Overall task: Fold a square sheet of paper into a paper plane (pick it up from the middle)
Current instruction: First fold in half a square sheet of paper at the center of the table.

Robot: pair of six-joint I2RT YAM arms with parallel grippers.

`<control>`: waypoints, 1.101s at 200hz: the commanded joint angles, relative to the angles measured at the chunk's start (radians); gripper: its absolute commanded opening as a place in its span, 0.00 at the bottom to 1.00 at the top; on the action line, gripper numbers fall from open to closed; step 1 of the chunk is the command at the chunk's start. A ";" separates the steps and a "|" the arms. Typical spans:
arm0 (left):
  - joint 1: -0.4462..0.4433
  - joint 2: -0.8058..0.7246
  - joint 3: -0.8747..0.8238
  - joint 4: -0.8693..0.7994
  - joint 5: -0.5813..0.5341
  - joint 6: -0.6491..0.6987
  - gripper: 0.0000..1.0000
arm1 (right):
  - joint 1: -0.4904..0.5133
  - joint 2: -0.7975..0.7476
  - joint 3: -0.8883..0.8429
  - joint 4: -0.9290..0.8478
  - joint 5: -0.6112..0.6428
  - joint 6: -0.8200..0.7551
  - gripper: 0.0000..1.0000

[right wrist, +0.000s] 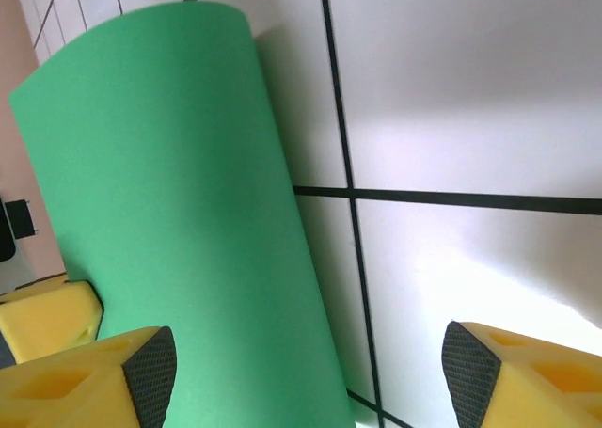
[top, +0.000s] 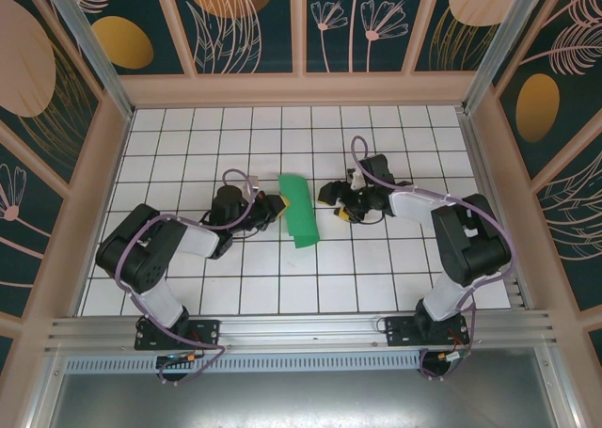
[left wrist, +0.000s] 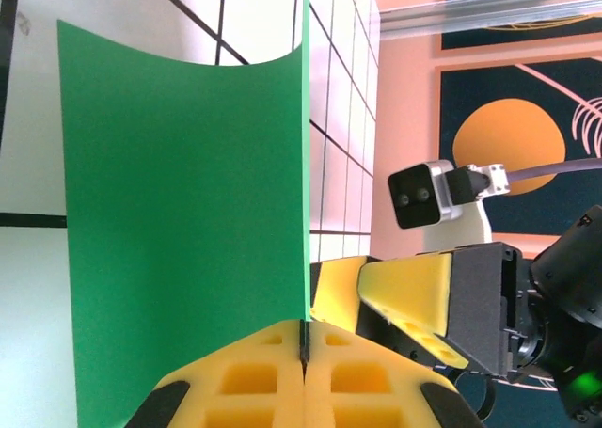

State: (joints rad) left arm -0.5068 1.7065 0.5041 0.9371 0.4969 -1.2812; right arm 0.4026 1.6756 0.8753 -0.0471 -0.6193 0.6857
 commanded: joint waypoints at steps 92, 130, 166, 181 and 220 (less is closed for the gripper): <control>-0.069 0.140 0.139 -0.178 -0.076 0.074 0.00 | 0.032 0.111 0.087 -0.059 -0.009 -0.217 0.67; -0.069 0.148 0.139 -0.234 -0.103 0.100 0.00 | 0.043 0.159 0.106 -0.052 -0.038 -0.229 0.64; -0.069 0.159 0.169 -0.289 -0.099 0.132 0.02 | 0.049 0.203 0.113 -0.068 -0.022 -0.243 0.57; -0.069 0.154 0.174 -0.299 -0.099 0.144 0.05 | 0.053 0.228 0.120 -0.083 -0.008 -0.251 0.56; -0.069 0.142 0.177 -0.313 -0.097 0.159 0.13 | 0.072 0.276 0.131 -0.127 0.072 -0.273 0.53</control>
State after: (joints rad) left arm -0.5743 1.8526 0.6624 0.6567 0.4065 -1.1538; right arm 0.4416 1.8694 1.0077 -0.1471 -0.6296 0.4644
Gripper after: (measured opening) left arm 0.107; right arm 0.541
